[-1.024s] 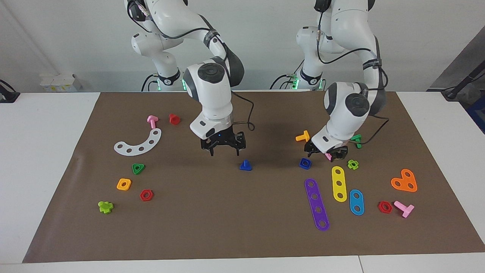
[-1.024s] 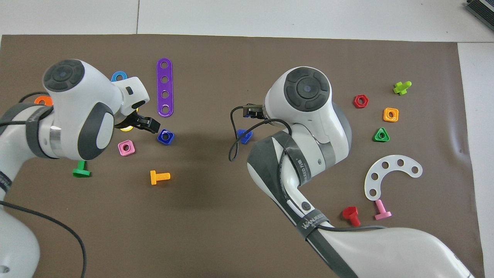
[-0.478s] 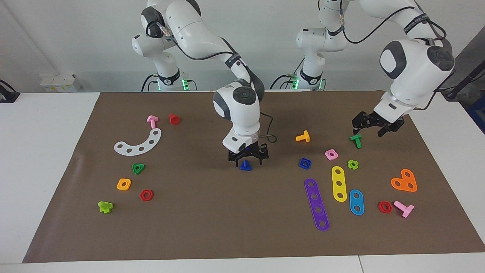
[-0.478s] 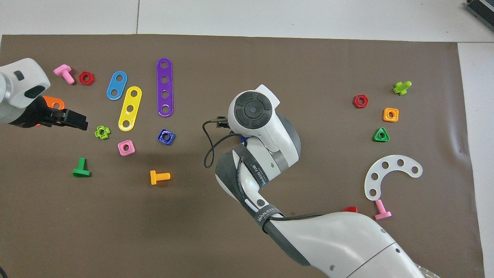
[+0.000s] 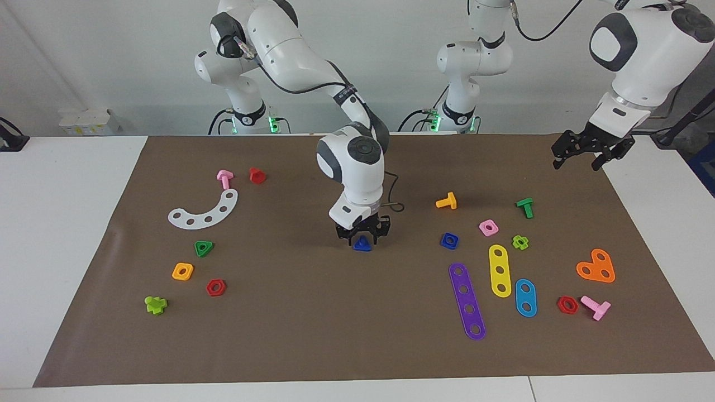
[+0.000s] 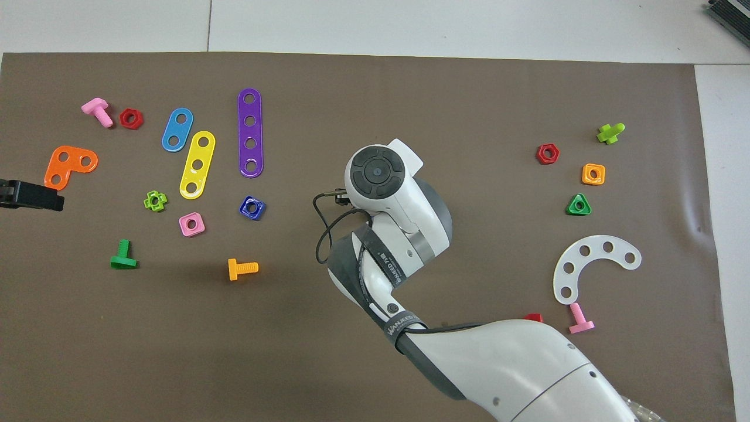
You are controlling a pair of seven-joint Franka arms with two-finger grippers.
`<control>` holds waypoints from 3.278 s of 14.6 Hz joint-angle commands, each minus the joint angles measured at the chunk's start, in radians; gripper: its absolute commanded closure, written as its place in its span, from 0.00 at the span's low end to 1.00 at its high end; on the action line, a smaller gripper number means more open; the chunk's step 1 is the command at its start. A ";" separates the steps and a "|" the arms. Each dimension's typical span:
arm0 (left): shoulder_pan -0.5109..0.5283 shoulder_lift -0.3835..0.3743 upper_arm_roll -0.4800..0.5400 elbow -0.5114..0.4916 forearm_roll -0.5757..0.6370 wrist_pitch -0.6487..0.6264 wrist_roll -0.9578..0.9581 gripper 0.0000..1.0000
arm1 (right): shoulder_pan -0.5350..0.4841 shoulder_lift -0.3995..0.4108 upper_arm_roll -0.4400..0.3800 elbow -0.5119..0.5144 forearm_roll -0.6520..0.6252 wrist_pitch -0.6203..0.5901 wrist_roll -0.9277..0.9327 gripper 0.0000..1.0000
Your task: Unscrew and place screws in storage area
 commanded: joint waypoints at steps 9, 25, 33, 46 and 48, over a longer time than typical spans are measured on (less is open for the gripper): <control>-0.045 0.026 -0.029 0.075 0.028 0.010 -0.064 0.00 | 0.003 -0.022 0.001 -0.048 0.004 0.003 -0.008 0.73; 0.081 0.009 -0.233 0.141 0.028 -0.097 -0.198 0.00 | -0.329 -0.309 -0.002 -0.127 0.013 -0.212 -0.271 1.00; 0.075 -0.055 -0.227 0.003 0.026 -0.097 -0.199 0.00 | -0.515 -0.406 -0.002 -0.521 0.122 0.078 -0.568 1.00; 0.070 -0.041 -0.196 0.006 0.026 -0.074 -0.182 0.00 | -0.508 -0.438 -0.014 -0.410 0.098 0.053 -0.459 0.00; 0.067 -0.017 -0.191 0.019 0.025 -0.063 -0.181 0.00 | -0.525 -0.491 -0.017 -0.326 0.066 -0.053 -0.459 0.00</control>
